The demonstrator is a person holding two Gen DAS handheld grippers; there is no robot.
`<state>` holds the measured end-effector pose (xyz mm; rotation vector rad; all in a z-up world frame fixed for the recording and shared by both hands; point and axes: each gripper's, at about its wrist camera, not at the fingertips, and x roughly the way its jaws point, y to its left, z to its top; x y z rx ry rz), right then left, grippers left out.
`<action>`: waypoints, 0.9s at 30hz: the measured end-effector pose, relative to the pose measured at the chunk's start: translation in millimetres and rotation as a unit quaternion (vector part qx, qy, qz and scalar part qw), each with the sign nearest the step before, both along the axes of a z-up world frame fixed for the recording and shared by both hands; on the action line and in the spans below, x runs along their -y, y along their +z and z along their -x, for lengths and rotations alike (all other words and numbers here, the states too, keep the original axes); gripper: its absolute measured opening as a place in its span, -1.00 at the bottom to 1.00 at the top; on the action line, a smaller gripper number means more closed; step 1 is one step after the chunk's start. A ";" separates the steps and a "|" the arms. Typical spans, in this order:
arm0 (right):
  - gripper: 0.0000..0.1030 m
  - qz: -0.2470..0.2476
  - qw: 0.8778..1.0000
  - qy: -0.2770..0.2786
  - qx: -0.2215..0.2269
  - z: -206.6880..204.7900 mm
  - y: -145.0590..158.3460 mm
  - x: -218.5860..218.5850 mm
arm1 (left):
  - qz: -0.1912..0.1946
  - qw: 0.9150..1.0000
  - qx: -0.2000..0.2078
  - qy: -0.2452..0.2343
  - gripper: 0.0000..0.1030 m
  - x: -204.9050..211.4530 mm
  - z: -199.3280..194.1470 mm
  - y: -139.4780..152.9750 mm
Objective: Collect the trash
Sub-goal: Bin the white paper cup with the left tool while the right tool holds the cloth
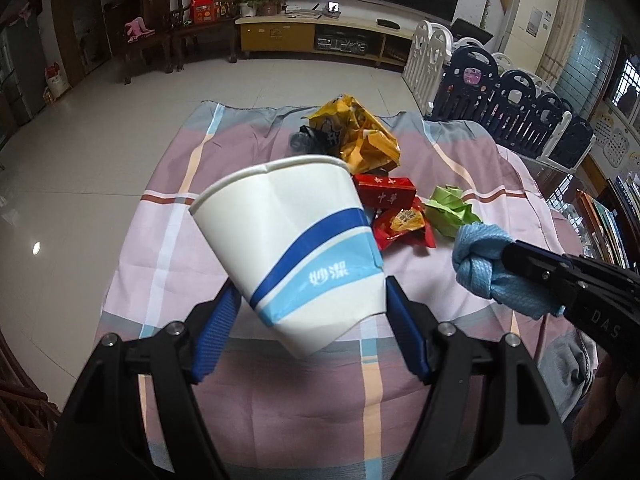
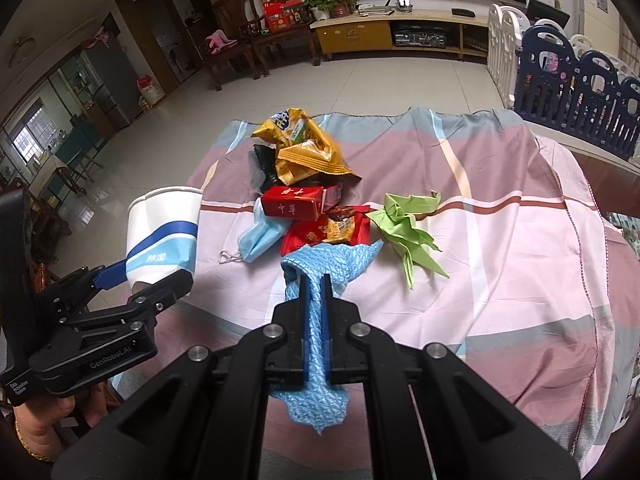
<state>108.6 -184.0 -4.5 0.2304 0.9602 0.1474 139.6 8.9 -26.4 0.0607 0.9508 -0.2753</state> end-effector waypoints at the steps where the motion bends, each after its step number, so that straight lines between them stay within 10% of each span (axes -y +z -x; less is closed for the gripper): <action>1: -0.90 0.000 1.000 0.000 -0.001 -0.1 -0.3 0.1 | 0.000 1.000 -0.001 0.001 0.41 -0.1 -0.2 0.0; 19: -0.90 -0.001 1.000 -0.002 0.000 0.1 -0.5 1.2 | -0.008 1.000 0.002 0.004 0.41 -7.8 -3.5 -1.6; 24: -0.90 -0.008 1.000 0.001 0.004 -1.6 -1.7 -0.9 | 0.024 0.994 -0.006 0.103 0.41 -77.9 -33.6 6.4; 27: -0.90 -0.017 1.000 0.009 0.006 -3.3 -3.3 -4.7 | 0.047 0.977 -0.031 0.207 0.41 -149.3 -54.3 0.7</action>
